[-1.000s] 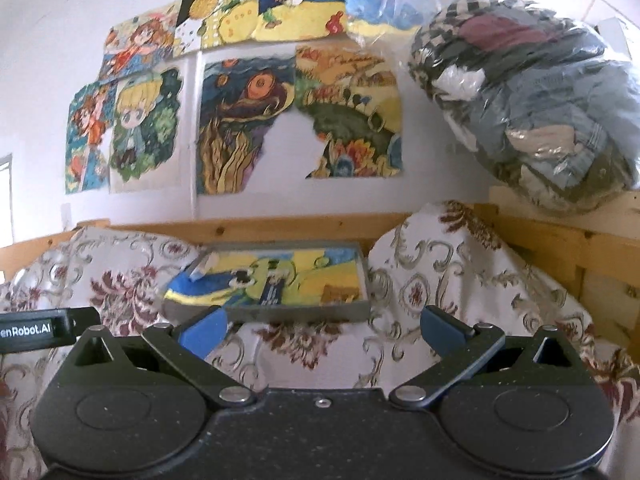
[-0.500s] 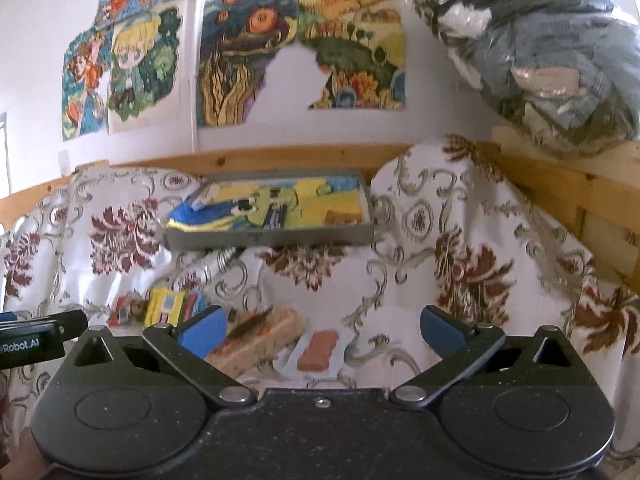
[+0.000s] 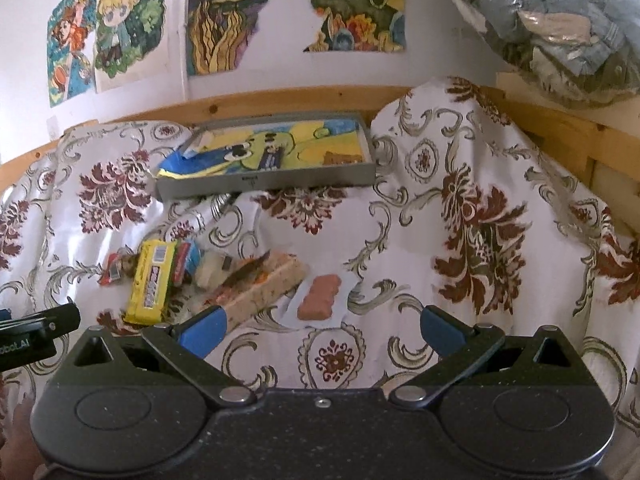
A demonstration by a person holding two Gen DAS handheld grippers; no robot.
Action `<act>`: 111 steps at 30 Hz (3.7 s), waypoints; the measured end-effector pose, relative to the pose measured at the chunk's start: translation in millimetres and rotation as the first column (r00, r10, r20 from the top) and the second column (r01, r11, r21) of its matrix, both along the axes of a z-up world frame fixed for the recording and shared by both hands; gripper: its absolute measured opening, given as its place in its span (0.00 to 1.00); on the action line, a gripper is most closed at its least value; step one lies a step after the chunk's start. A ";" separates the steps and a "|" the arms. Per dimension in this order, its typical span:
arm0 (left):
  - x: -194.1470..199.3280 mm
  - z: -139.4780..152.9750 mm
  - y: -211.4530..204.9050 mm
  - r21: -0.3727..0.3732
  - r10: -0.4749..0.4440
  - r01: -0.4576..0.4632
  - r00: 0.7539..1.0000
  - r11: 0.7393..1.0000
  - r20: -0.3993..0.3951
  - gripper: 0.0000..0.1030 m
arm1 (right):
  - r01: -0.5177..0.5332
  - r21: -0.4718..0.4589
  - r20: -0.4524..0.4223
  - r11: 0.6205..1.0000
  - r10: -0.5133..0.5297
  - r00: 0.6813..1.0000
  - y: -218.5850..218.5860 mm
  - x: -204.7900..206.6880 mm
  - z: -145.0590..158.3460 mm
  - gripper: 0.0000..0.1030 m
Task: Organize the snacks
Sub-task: 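Withdraw both tools from the tray back toward the remaining snacks, then move the right tool toward the sausages on paper while the left approaches the bread snack, then close the right gripper on the sausage paper while the left gripper grasps the bread snack, then lift the sausages with the right tool while the left tool carries the bread snack to the tray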
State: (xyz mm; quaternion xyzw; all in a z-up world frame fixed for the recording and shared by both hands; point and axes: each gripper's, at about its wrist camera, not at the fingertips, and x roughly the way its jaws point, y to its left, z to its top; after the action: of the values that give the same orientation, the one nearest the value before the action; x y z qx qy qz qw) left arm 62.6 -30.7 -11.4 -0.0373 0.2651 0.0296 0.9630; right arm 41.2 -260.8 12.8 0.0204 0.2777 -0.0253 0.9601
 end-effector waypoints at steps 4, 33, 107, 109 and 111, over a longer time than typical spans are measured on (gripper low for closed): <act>1.2 -2.5 -1.4 0.014 -0.002 0.002 1.000 1.000 -0.017 1.00 | 0.000 -0.010 -0.019 1.000 0.000 1.000 1.6 2.3 -2.8 0.99; 25.1 -13.5 -22.8 0.051 -0.079 0.083 0.994 0.995 -0.076 1.00 | -0.118 -0.093 -0.131 0.989 0.106 0.986 -0.6 38.7 1.8 0.99; 164.1 -39.3 -50.0 -0.319 -0.491 0.405 0.830 0.857 -0.266 0.45 | -0.262 0.292 -0.293 0.920 0.347 0.891 -39.5 167.5 -67.2 0.36; 161.6 -39.0 -49.9 -0.312 -0.494 0.412 0.829 0.856 -0.263 0.45 | -0.265 0.250 -0.297 0.931 0.334 0.894 -34.9 166.1 -66.1 0.34; 158.7 -37.9 -50.7 -0.298 -0.503 0.427 0.825 0.854 -0.259 0.45 | -0.275 0.229 -0.295 0.934 0.336 0.895 -32.5 164.0 -65.6 0.33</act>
State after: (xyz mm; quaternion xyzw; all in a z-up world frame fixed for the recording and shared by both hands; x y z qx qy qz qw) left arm 221.3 -81.4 -49.3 -0.0751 0.4239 -0.2321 0.8722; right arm 205.2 -293.3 -52.9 0.0591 0.4350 0.1485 0.8861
